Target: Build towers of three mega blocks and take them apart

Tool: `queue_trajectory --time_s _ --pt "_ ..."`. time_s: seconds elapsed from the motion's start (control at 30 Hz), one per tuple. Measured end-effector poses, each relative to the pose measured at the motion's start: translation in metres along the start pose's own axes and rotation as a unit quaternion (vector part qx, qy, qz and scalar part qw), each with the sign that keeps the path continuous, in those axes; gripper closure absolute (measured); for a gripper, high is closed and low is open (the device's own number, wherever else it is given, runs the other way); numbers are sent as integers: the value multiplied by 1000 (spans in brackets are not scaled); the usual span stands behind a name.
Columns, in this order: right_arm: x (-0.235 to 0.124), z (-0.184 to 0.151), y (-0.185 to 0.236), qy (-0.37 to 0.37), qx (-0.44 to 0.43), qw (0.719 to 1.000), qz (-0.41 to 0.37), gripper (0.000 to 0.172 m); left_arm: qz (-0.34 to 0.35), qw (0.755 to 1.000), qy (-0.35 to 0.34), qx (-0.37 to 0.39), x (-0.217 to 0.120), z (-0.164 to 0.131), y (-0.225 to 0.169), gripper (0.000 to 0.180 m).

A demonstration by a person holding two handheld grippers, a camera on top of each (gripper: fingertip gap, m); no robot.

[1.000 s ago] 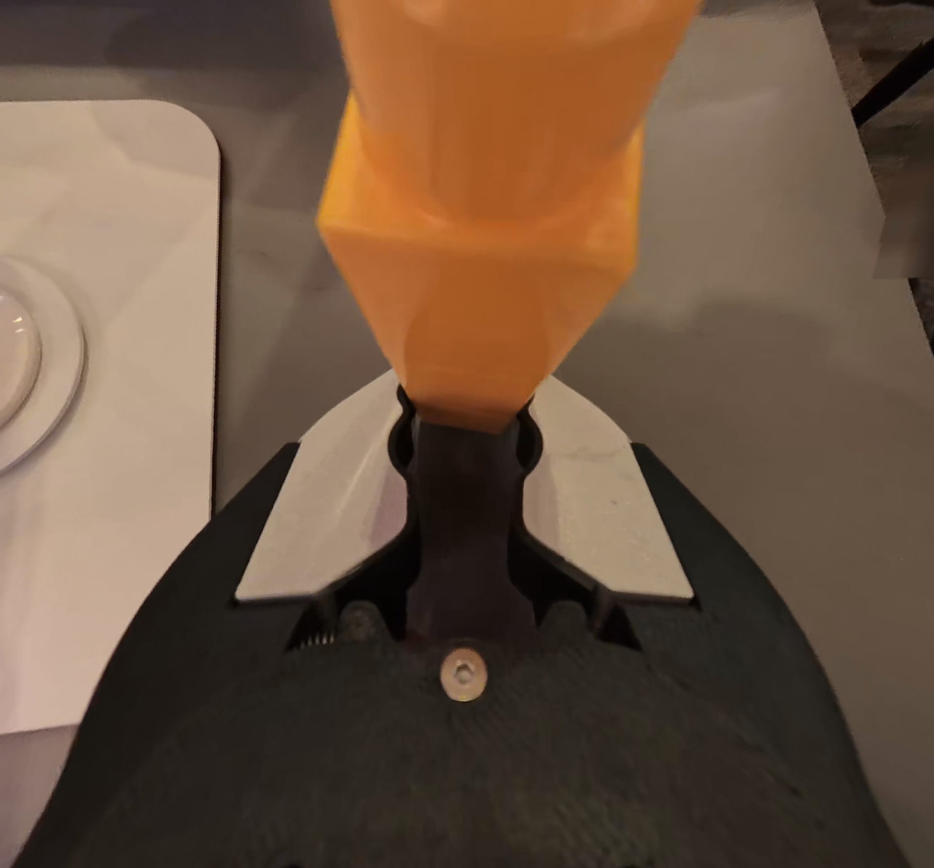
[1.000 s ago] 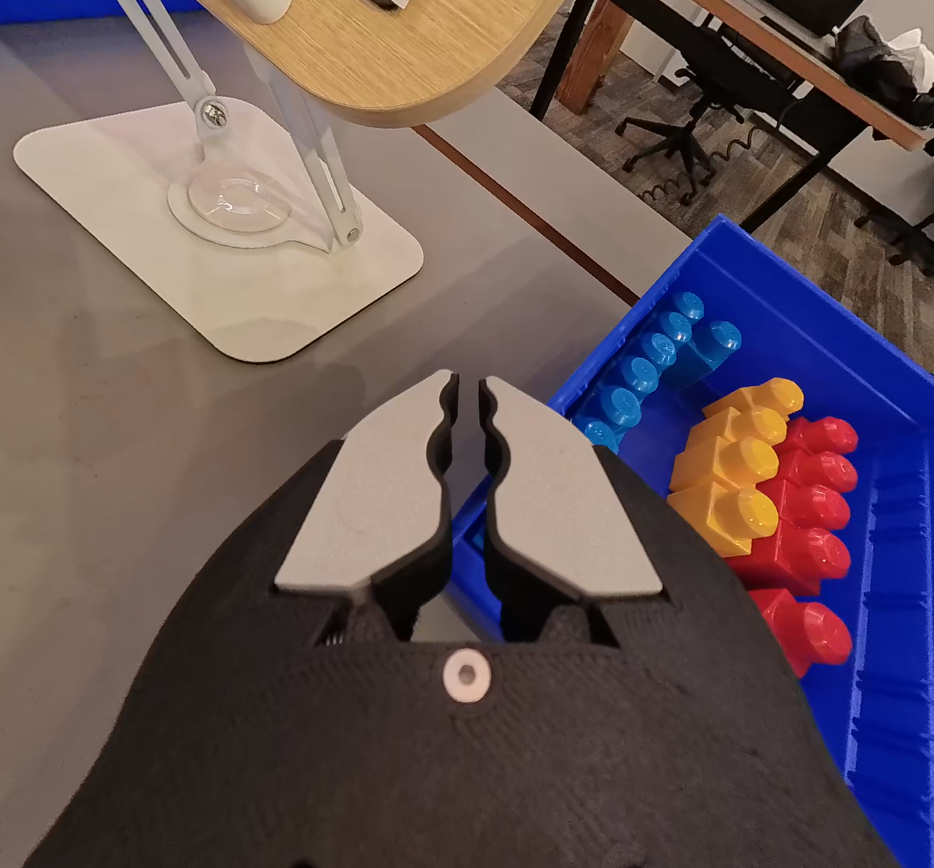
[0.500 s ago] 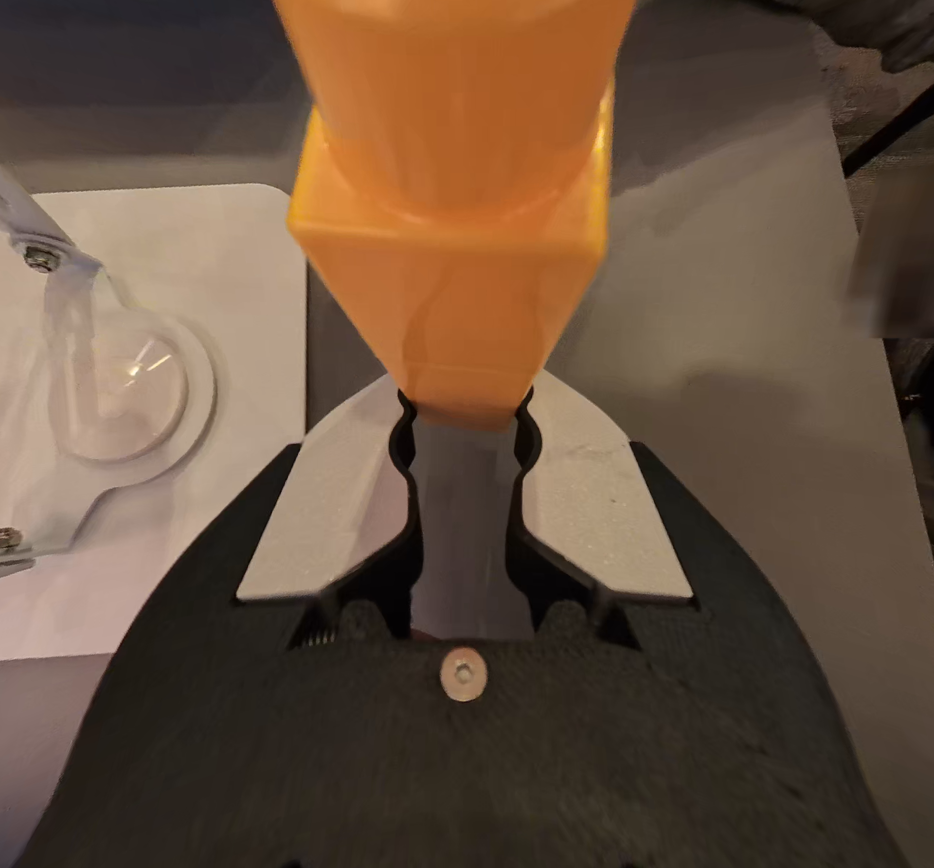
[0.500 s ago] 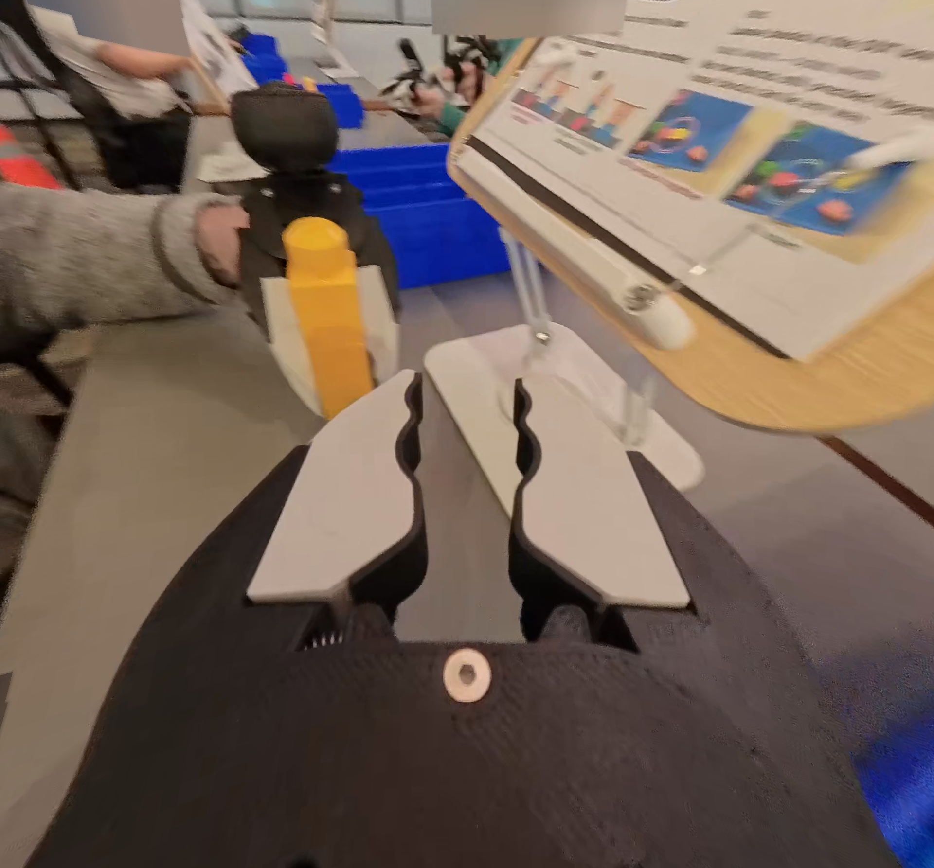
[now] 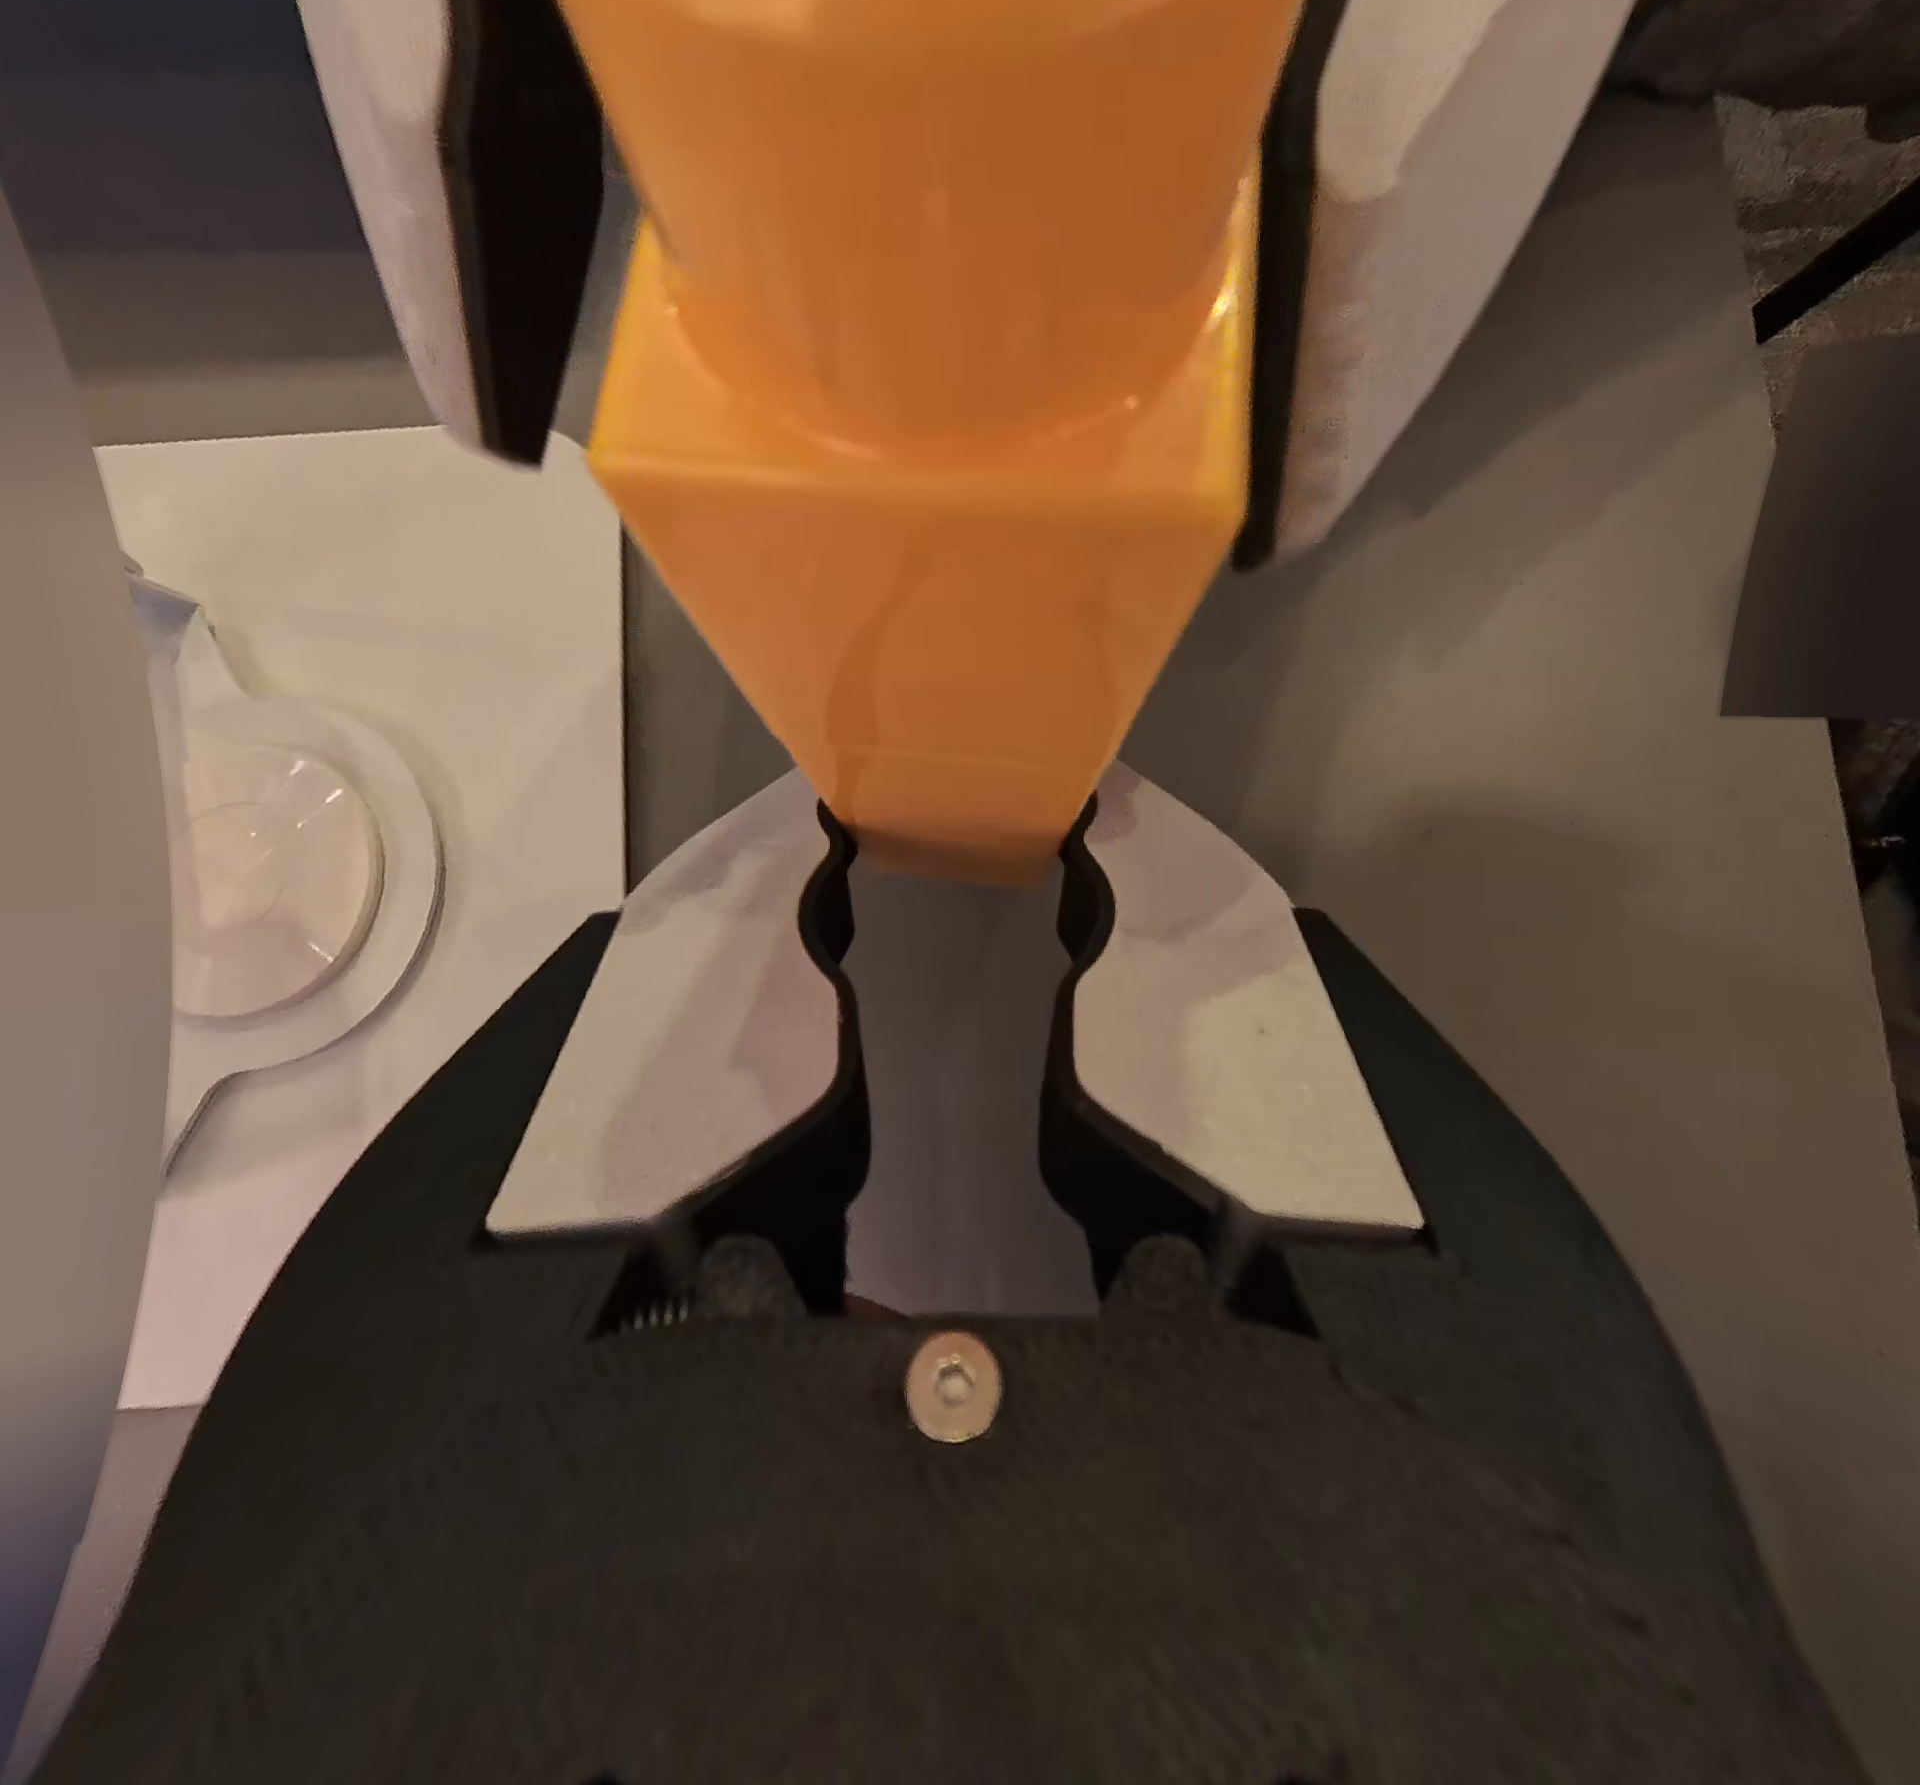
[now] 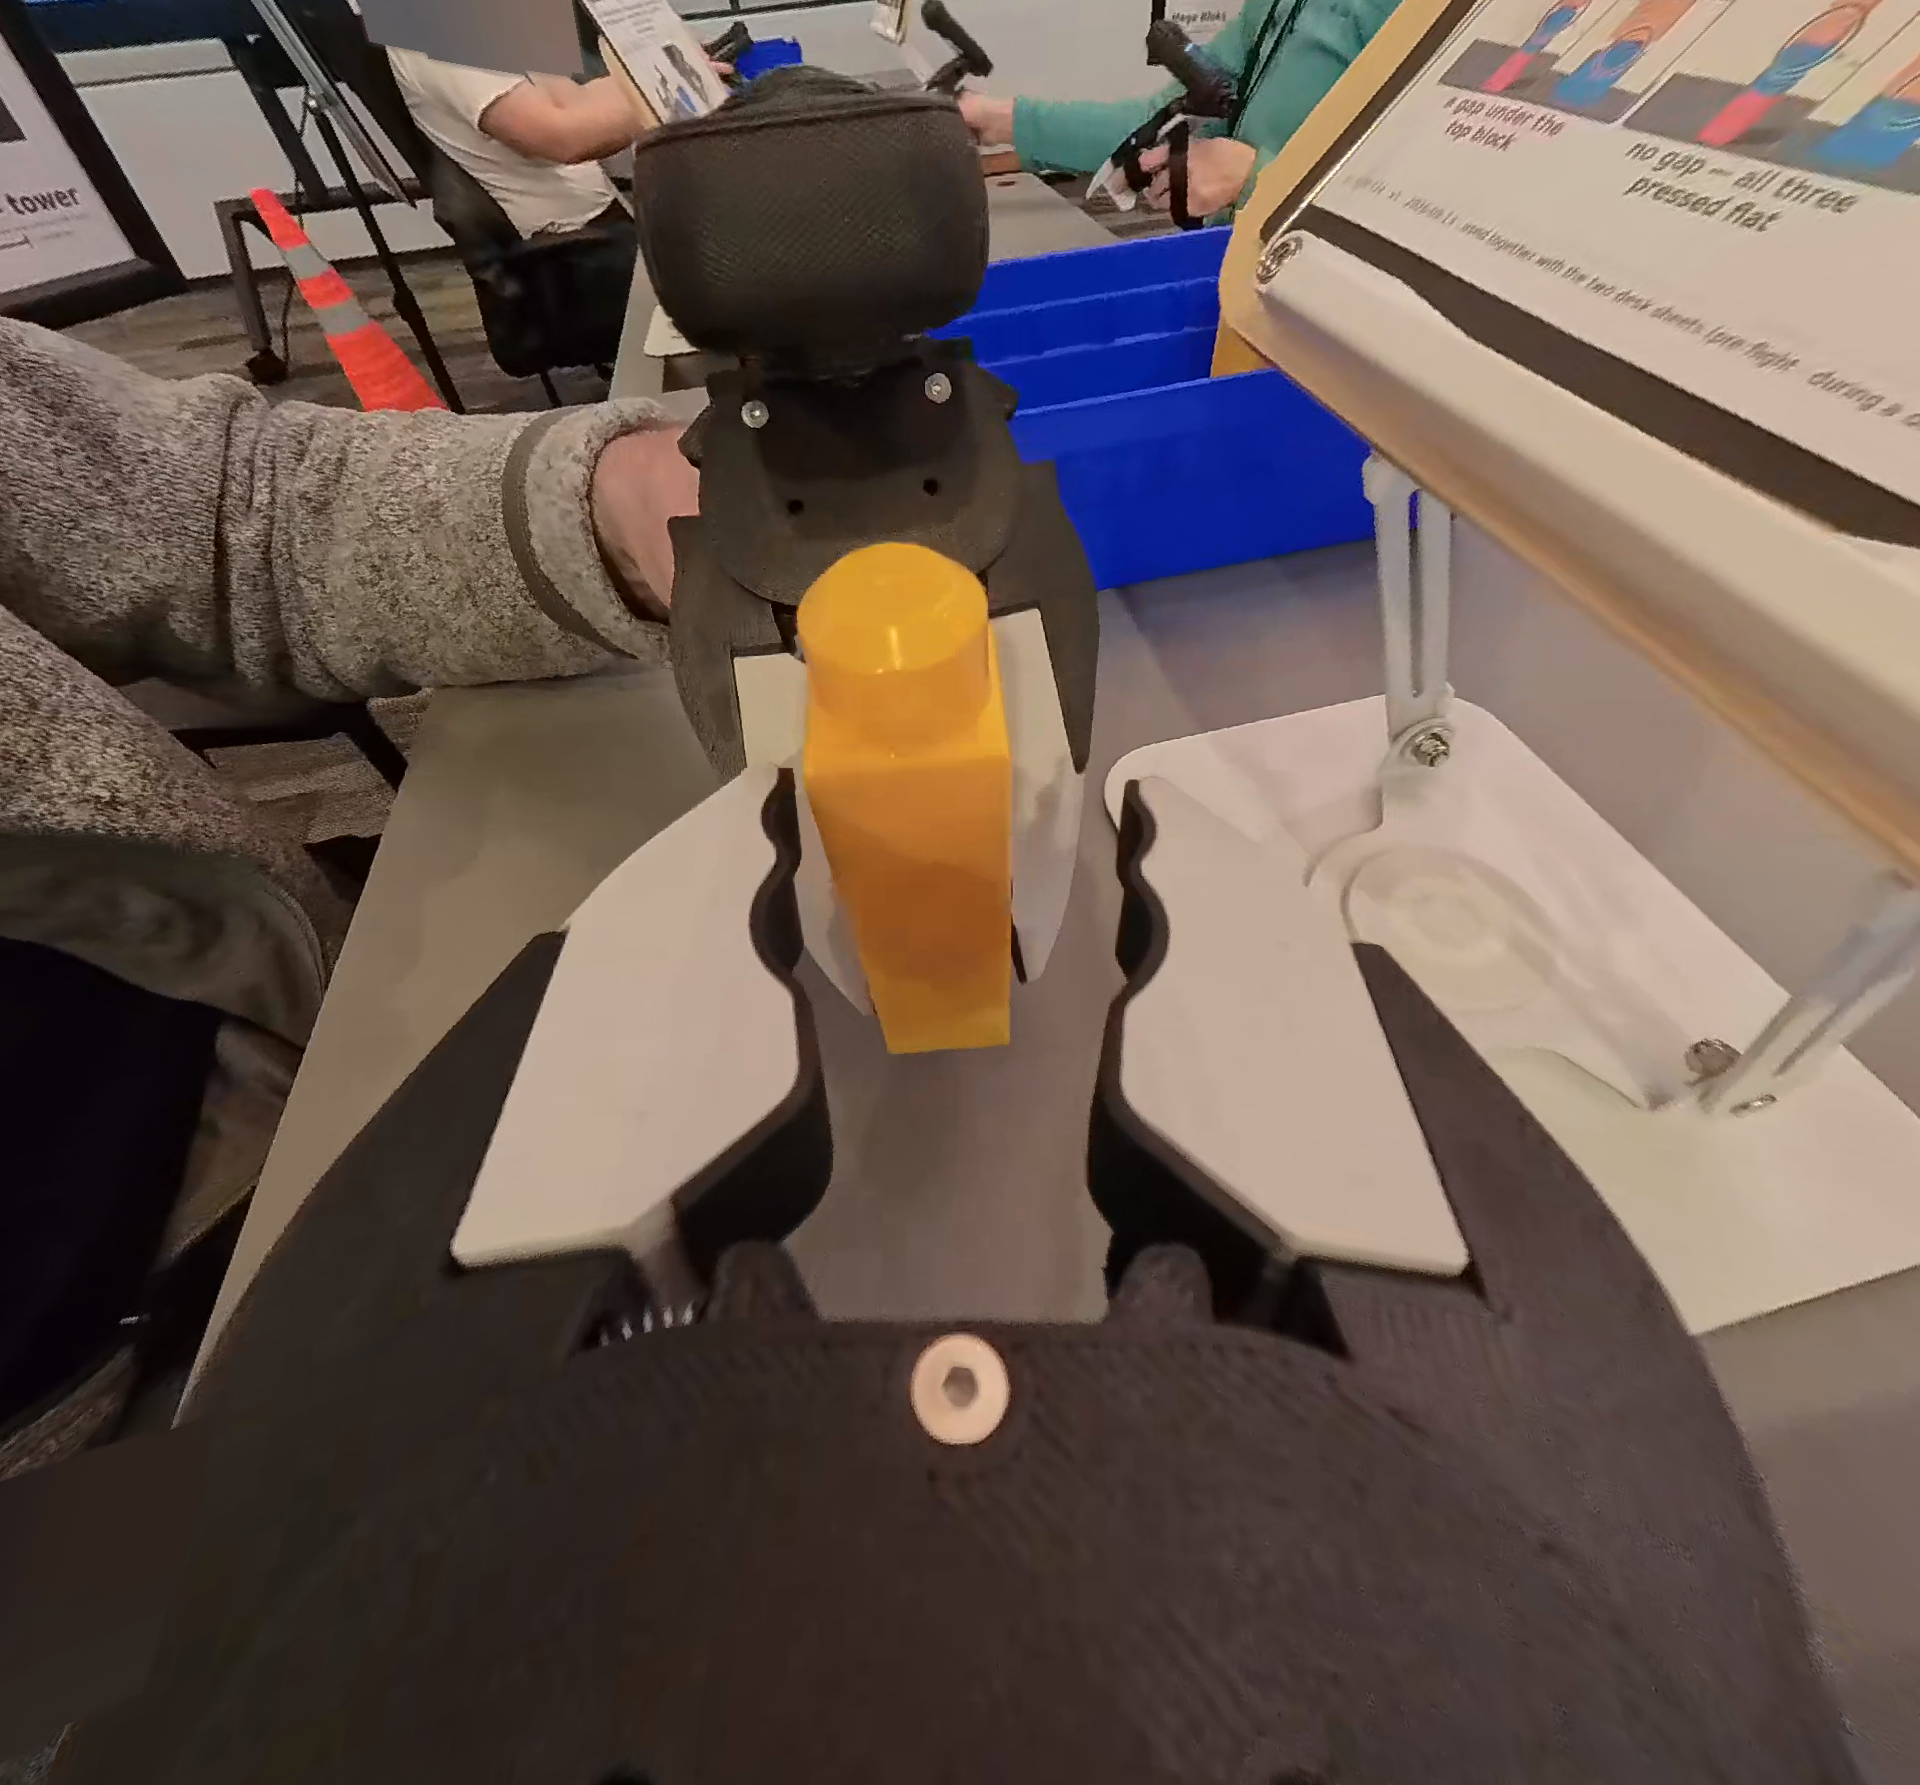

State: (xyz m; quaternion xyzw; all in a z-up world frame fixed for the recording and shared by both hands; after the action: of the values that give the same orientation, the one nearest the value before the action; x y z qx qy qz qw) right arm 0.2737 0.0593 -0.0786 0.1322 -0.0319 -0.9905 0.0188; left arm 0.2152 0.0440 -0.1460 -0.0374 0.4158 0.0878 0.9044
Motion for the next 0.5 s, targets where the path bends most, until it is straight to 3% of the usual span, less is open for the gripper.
queue_trajectory --time_s 0.07,0.13,0.37,0.43,0.5 --pt "3 0 2 0 -2 1000 2 118 0 1000 5 3 3 1 -1 144" --pt "4 0 6 0 -13 1000 11 135 -4 1000 2 -3 3 2 -1 144" --pt "-4 9 6 -44 -2 999 16 135 -21 999 -39 -7 -7 10 -2 144" --pt "-11 13 3 -79 17 996 26 135 -23 997 -77 -13 -13 16 0 125" --pt "-15 15 1 -98 23 994 34 135 -37 992 -122 -12 -18 25 -2 123"
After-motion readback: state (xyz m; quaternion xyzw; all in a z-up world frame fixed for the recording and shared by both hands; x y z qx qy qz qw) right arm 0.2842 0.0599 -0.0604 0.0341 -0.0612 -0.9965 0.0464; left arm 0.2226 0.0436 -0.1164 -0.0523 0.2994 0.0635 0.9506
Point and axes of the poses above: each gripper's, where its closed fingertips meet, x out along the fingers, z out of its top, y = z × x across the jaws, the point moved 4 cm from there along -x, back along the fingers
